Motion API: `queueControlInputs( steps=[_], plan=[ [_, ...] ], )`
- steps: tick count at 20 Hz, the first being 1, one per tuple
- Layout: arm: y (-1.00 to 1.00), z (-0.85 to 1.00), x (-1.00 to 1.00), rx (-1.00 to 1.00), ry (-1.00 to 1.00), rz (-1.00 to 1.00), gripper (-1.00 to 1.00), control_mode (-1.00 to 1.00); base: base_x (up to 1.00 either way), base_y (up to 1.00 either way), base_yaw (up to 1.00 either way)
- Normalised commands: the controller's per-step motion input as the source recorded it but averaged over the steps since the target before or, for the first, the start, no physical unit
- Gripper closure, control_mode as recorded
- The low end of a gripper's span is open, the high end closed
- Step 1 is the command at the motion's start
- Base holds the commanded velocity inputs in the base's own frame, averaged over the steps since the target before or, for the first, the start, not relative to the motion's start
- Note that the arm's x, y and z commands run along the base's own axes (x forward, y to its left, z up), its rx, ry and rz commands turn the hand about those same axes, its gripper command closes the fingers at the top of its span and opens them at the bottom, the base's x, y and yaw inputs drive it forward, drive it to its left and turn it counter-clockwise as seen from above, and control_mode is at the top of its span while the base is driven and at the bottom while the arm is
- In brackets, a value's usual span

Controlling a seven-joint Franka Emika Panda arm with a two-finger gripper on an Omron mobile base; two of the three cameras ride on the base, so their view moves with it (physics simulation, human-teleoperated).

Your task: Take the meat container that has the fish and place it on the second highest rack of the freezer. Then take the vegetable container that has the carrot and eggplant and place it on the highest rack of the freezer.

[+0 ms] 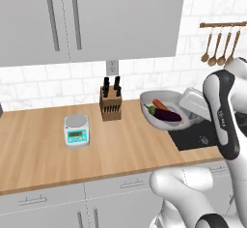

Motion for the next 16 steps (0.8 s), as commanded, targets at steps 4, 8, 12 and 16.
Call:
queueControlInputs(
  steps=[4,8,12,16],
  plan=[
    [-0.08,0.09,-0.33,0.03,-0.01,0.0,1.0,-1.0,0.0,0.0,0.0],
    [0.0,0.0,-0.01,0.0,0.0,0.0,1.0,-1.0,0.0,0.0,0.0],
    [-0.02,0.0,0.0,0.0,0.0,0.0,1.0,-1.0,0.0,0.0,0.0],
    [0.0,0.0,-0.04,0.0,0.0,0.0,1.0,1.0,-0.64,0.0,0.01]
  ],
)
